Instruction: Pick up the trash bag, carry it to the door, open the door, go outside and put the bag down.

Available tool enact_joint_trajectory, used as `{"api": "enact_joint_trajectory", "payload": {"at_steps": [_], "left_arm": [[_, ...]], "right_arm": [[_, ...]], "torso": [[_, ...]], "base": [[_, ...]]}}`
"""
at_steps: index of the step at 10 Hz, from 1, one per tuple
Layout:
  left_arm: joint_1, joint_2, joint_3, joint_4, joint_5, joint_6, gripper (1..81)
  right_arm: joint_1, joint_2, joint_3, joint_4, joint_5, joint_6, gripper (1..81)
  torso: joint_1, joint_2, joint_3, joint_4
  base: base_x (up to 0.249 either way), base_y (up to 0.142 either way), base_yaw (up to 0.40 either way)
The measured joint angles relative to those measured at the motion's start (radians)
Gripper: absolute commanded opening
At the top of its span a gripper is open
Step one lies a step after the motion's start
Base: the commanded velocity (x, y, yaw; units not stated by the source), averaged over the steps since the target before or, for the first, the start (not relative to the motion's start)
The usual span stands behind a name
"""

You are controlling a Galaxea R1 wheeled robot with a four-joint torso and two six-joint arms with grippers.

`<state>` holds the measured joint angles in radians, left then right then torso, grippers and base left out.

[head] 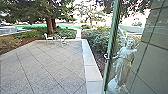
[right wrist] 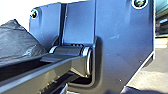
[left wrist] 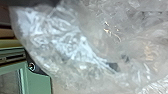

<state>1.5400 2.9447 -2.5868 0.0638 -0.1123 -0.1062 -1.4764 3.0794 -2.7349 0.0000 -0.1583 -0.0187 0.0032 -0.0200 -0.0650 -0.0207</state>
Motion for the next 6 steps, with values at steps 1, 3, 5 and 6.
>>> {"api": "enact_joint_trajectory", "payload": {"at_steps": [1,3,5,6], "left_arm": [[-0.001,-0.003,0.000,0.000,-0.004,0.000,1.0],[0.030,-0.002,0.000,0.000,0.005,0.000,1.0],[0.024,0.002,0.001,0.000,0.007,0.000,1.0],[0.014,0.000,-0.001,0.000,0.005,0.000,1.0]], "right_arm": [[0.000,0.005,0.001,0.000,0.002,0.002,81.1],[-0.026,-0.008,-0.003,-0.001,-0.007,0.000,81.1],[-0.025,-0.004,-0.001,-0.001,-0.012,0.001,81.1],[-0.019,-0.003,-0.001,-0.001,-0.008,0.001,81.1]], "torso": [[0.000,0.000,0.000,0.000],[-0.001,0.000,0.000,0.000],[-0.001,0.000,0.000,0.000],[-0.001,0.000,0.000,0.000]], "base": [[0.084,0.000,0.000],[0.083,0.000,0.000],[0.083,0.000,0.000],[0.091,0.000,0.000]]}}
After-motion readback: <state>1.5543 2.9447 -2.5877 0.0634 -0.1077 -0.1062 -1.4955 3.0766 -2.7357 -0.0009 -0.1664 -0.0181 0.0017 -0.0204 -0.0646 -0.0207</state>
